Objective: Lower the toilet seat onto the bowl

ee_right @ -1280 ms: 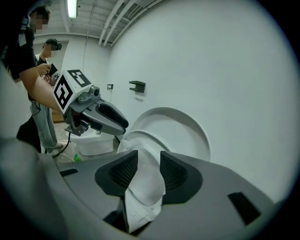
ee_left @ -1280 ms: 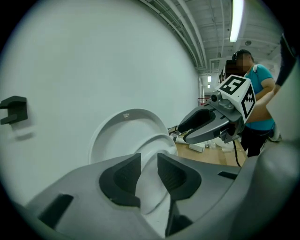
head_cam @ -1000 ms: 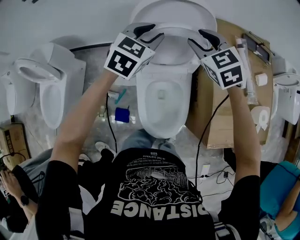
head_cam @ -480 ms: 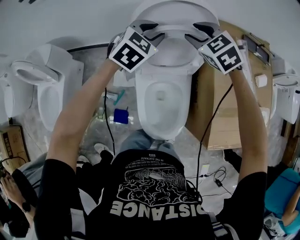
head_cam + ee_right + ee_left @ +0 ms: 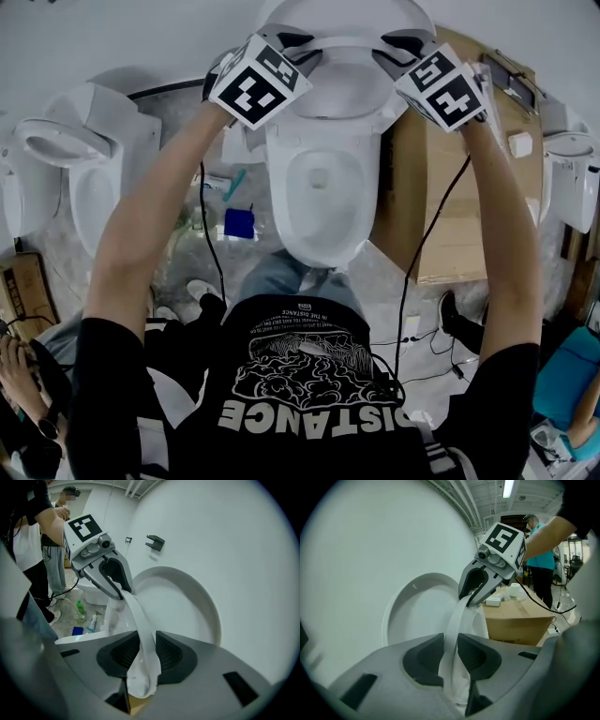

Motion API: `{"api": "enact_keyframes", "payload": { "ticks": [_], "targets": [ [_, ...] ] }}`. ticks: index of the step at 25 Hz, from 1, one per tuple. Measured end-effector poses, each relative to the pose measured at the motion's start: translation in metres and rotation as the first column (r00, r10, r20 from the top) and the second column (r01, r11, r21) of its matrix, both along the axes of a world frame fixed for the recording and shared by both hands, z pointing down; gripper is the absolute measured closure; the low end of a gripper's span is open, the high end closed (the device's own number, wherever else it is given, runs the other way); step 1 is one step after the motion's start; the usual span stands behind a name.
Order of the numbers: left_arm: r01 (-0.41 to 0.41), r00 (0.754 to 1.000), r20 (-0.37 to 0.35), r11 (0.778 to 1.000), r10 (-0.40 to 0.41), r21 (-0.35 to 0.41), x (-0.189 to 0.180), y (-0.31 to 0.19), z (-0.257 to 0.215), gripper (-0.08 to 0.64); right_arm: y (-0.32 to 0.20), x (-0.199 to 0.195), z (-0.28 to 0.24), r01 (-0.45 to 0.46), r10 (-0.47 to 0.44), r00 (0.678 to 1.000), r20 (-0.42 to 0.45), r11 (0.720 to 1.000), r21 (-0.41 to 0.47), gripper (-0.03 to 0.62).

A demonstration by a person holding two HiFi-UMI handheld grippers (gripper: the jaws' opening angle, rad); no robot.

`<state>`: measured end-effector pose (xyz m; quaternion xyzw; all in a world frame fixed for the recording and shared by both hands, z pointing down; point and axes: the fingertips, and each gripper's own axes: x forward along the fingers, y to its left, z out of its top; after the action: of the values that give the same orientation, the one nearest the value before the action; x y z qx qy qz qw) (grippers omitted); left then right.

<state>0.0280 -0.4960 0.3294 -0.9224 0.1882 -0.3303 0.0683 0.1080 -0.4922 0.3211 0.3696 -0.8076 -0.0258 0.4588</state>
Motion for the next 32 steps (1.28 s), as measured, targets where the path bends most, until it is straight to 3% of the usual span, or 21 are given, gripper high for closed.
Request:
{"api": "enact_keyframes", "payload": {
  "ticks": [12,18,32],
  "targets": [
    [0.001,0.997,0.075,1.0,-0.001,0.011,-0.008,0.041,0.0,0.462,0.042,-0.009,-0.003,0.017,-0.017,1.0,0.017,0.999,0.036,0.482],
    [0.024,0.997,0.068,1.0,-0.024,0.004,-0.012,0.066,0.0,0.462,0.068,-0.014,-0.004,0.053,-0.054,0.999,0.006,0.998,0.036,0.482],
    [0.033,0.99,0.138,0.999,-0.035,0.016,-0.024,0.134,0.012,0.457,0.137,-0.027,0.008,0.127,-0.127,0.992,-0.001,0.992,0.026,0.472]
  ]
}}
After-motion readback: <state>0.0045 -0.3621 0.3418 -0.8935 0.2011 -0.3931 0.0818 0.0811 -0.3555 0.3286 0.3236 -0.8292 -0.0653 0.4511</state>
